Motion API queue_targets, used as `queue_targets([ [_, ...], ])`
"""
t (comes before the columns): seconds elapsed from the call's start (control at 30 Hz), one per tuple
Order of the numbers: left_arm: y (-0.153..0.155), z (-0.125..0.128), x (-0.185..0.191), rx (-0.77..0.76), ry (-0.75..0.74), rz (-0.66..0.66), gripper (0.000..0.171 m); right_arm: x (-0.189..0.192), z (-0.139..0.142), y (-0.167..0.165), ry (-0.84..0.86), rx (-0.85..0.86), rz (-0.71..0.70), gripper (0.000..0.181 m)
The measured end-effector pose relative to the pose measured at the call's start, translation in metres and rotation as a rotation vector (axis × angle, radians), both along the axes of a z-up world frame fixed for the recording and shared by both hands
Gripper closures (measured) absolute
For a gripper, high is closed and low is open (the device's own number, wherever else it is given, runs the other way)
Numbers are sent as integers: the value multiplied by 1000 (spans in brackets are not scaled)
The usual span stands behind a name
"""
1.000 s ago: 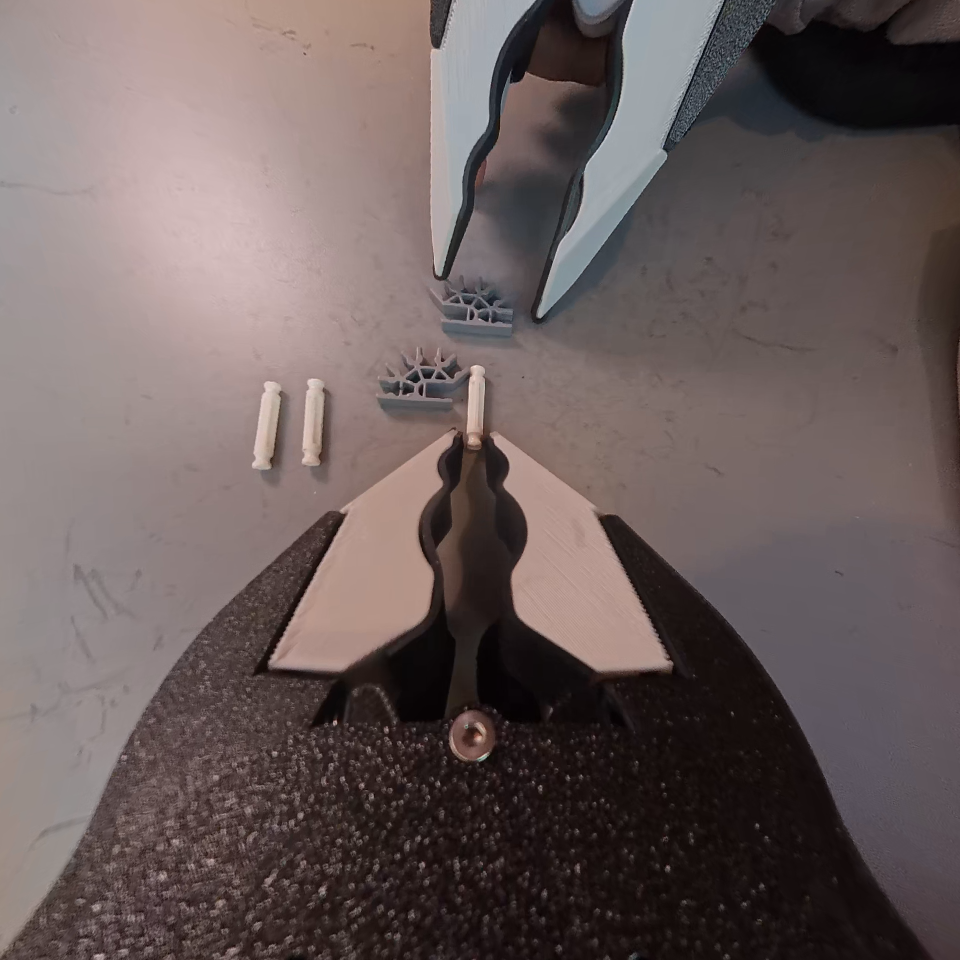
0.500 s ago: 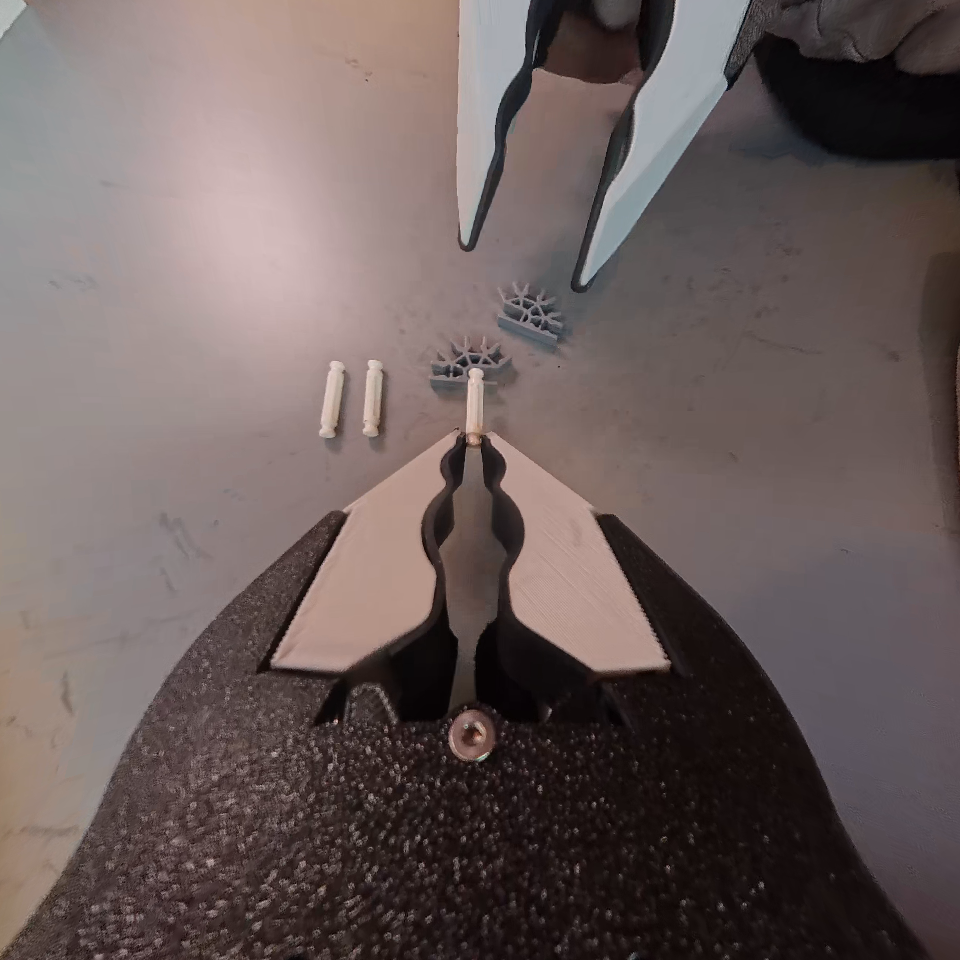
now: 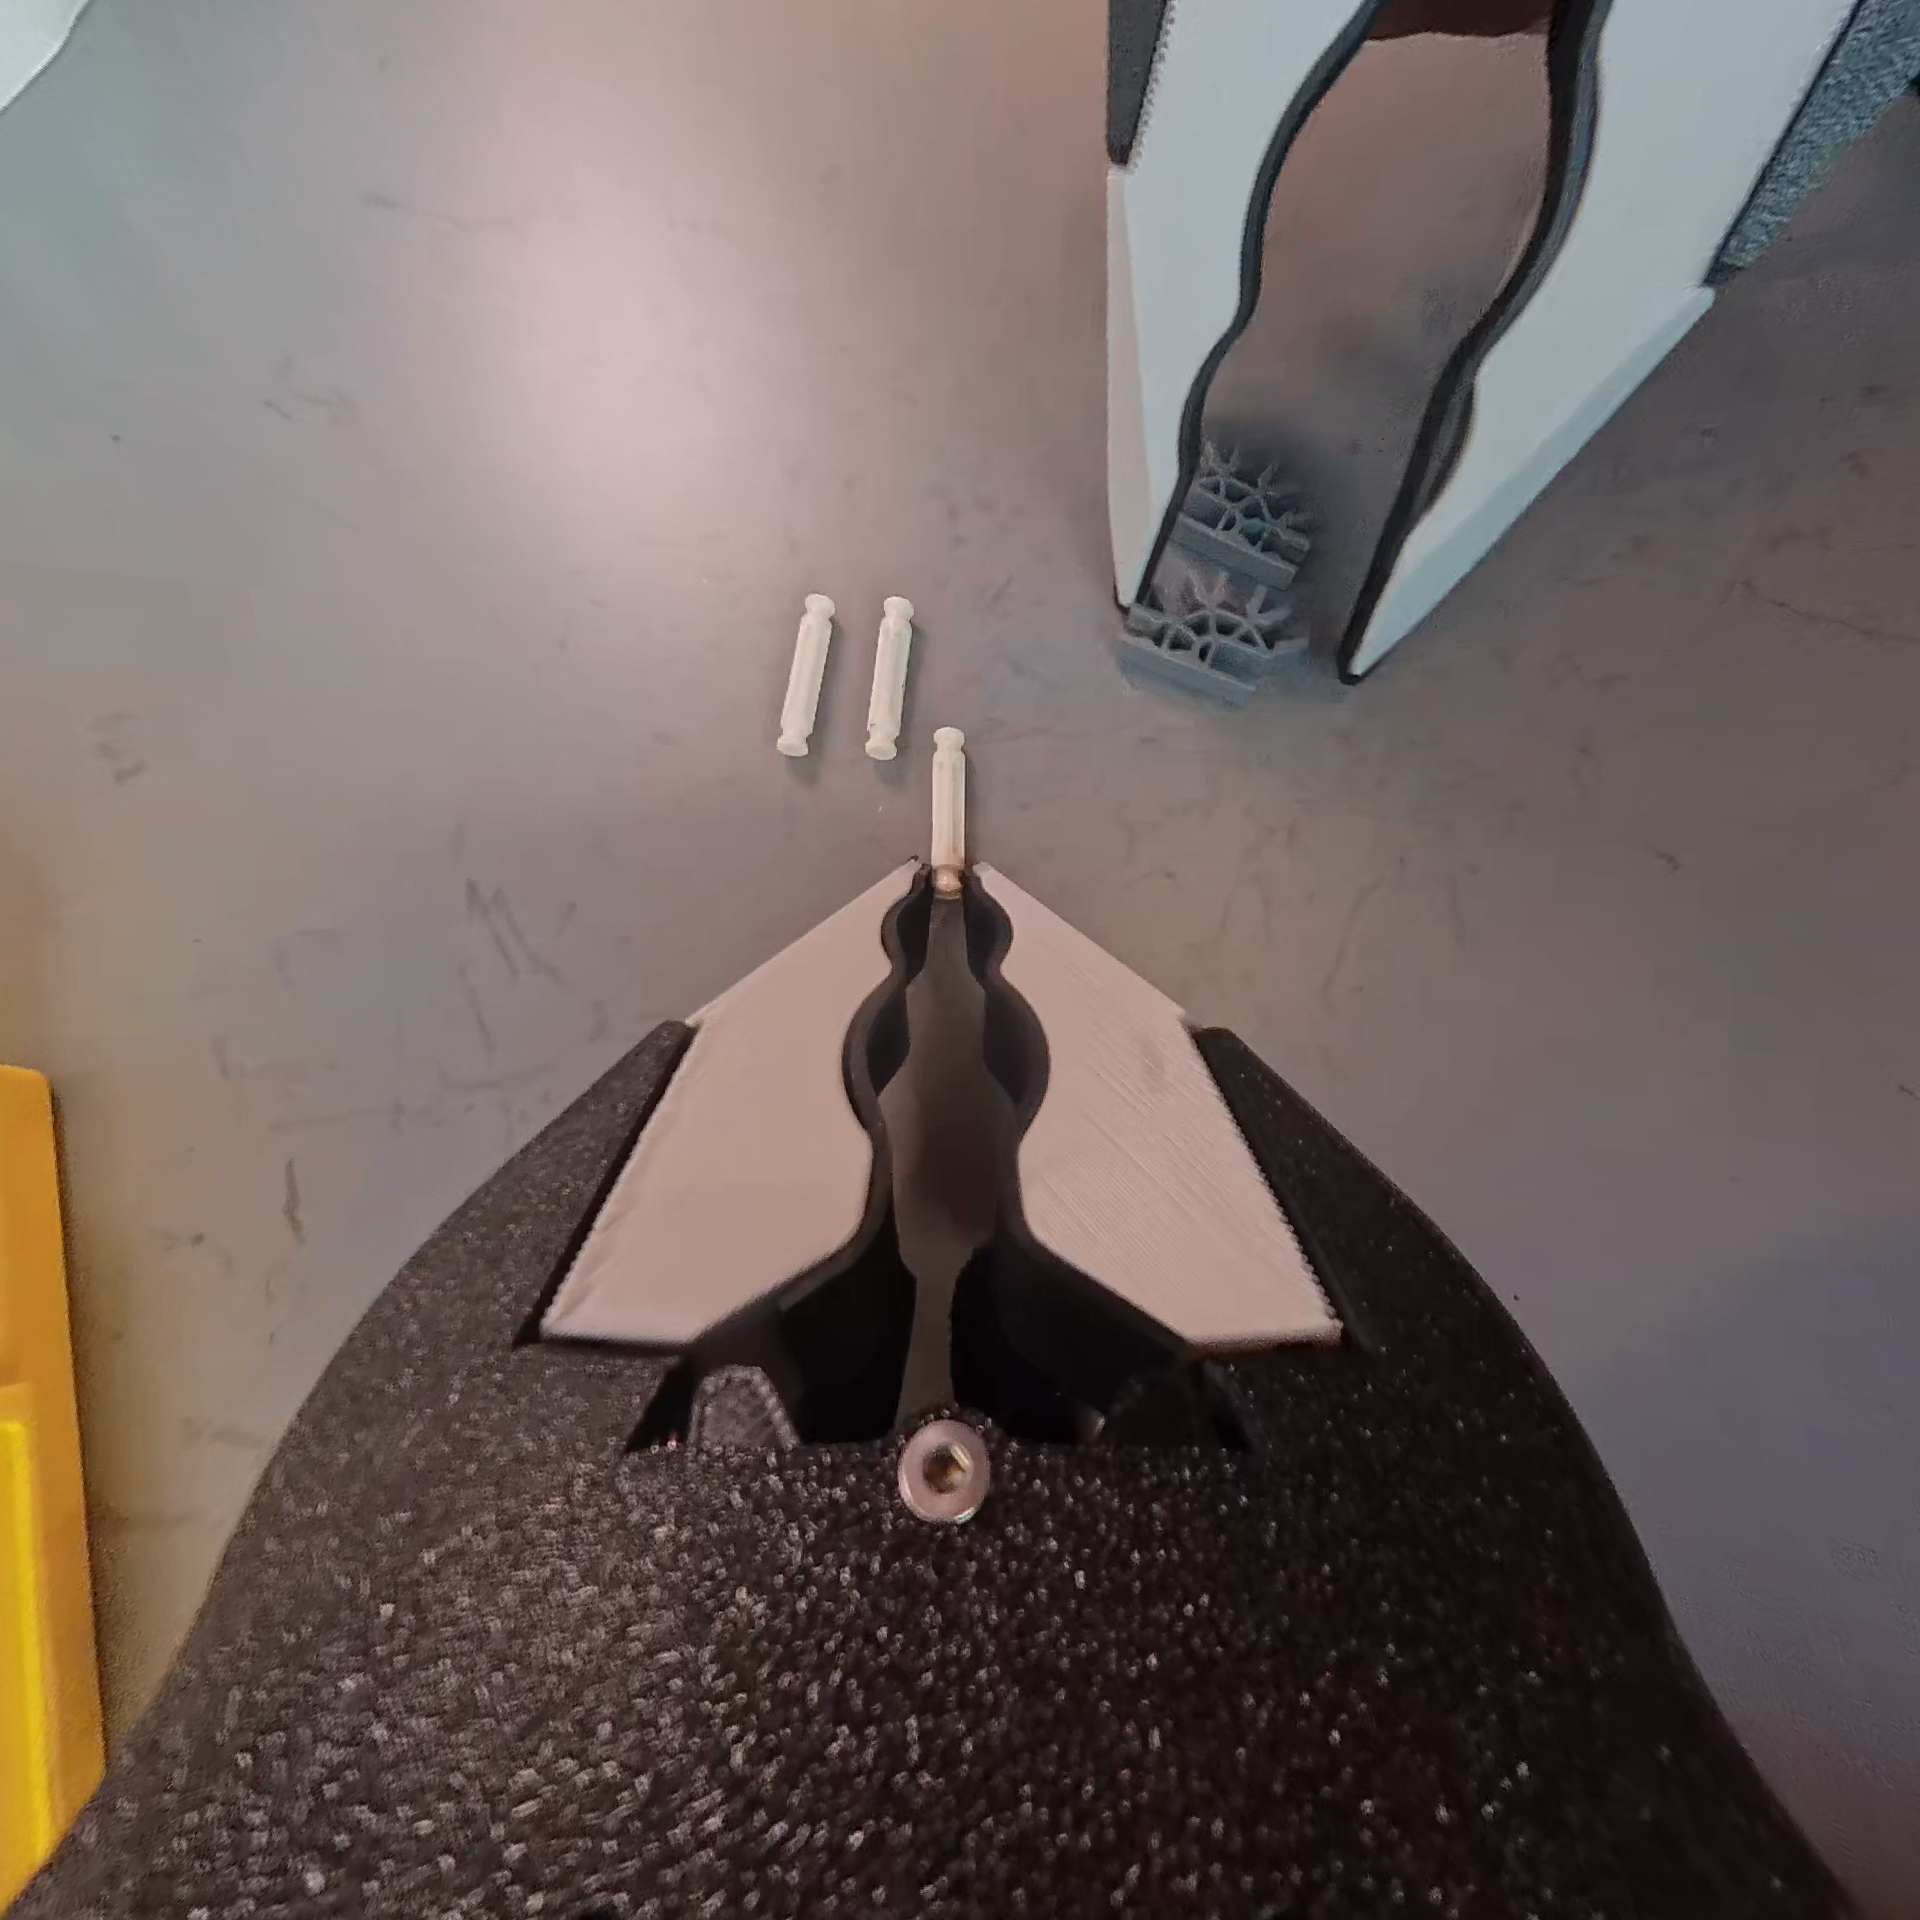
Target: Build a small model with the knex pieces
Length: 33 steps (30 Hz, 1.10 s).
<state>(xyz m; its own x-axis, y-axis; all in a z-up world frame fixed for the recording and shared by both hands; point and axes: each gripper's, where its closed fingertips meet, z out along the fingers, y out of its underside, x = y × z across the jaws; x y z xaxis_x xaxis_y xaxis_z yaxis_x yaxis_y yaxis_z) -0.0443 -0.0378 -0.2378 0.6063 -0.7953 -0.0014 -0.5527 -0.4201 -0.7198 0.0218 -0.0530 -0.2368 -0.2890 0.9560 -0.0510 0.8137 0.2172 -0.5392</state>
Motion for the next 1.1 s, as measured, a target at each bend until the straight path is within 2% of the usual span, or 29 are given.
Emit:
queue_targets([
  [0.17,0,0,1,-13,-30,4,166,12,1,-20,-20,-16,67,139],
  [0.53,-4,0,8,-27,-51,-28,166,15,1,-13,4,-5,43,143],
  [0.8,-5,0,9,-31,-56,-36,166,15,11,-20,71,11,122,134],
  [0.93,-7,0,13,-41,-71,-50,166,2,7,-17,99,20,101,132],
  [1.1,-14,0,20,-48,-74,-92,166,-4,-1,-15,105,4,91,148],
])
